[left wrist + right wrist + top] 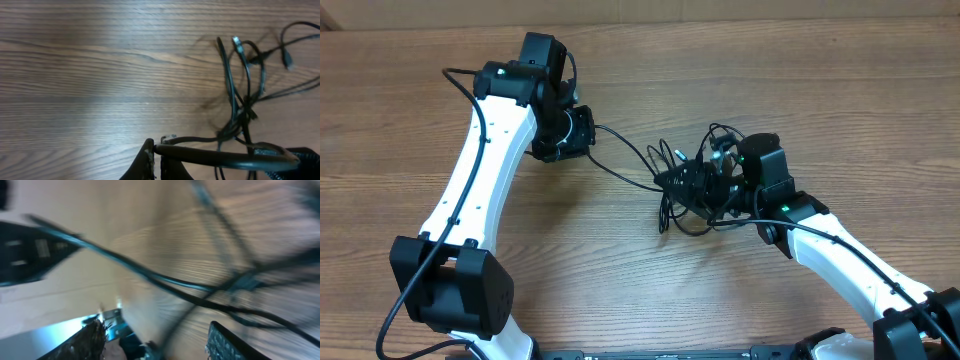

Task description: Untangle cables

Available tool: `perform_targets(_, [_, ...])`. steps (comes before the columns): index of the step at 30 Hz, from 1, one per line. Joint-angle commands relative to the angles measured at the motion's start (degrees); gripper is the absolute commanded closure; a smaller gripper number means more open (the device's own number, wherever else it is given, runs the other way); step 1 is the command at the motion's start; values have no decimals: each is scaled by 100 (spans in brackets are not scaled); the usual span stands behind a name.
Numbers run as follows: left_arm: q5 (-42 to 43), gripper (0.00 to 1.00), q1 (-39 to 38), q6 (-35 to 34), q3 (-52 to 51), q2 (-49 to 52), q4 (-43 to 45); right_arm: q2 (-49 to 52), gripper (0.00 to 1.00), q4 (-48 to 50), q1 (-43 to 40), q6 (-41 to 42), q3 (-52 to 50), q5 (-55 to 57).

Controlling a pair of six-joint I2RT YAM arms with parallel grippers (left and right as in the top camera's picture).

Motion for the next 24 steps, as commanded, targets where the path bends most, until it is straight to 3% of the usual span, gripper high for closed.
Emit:
perform_targets(1, [-286,96,72,-201,-26,-55,7,37,39,-374,22,-503,42,568])
perform_targets(6, [-199,96,55,-227,-26,-55,13,39,49,-619,264,-667,42,702])
perform_targets(12, [-293,96,13,-264,-31,-55,46,37,49,-402,483,-518,42,693])
perform_targets(19, [-424,95,24,-262,-44,-52,46,37,51,498,433,-76,42,-369])
perform_targets(24, [-409,96,22,-267,-44,-52,48,116,51,-697,649,-146,42,739])
